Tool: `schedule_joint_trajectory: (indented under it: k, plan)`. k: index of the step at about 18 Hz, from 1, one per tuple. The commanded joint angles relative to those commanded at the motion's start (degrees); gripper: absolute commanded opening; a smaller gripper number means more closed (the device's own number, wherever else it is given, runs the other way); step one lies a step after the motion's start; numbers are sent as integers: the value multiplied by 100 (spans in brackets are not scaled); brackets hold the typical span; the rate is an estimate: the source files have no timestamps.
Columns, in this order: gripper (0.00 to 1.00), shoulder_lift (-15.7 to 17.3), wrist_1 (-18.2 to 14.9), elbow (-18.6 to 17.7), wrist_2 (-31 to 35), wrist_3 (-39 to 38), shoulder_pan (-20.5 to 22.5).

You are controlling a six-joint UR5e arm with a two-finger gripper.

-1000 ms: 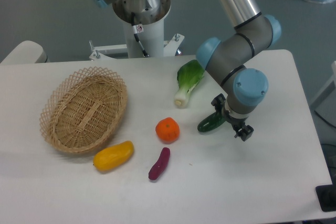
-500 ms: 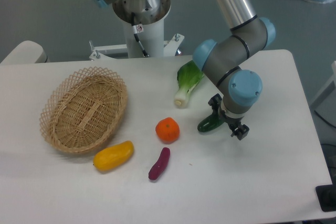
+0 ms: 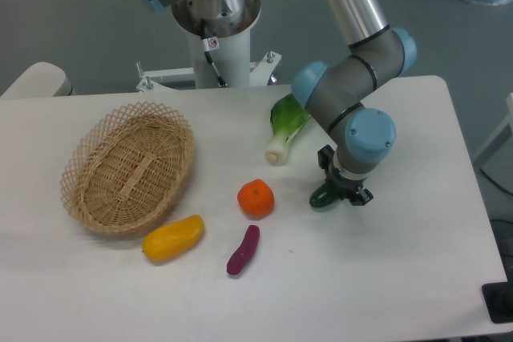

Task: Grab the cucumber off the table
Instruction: 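Lift the held cucumber up off the table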

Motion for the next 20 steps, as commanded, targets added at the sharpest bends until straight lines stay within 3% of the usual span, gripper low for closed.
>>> schedule_joint_trajectory:
  k: [2, 9, 15, 20]
  plan:
    - [10, 9, -18, 35, 9, 0, 0]
    - [10, 35, -97, 184, 35, 0, 0]
    - [10, 88, -790, 773, 281, 26, 0]
    - [10, 62, -914, 1115, 237, 35, 0]
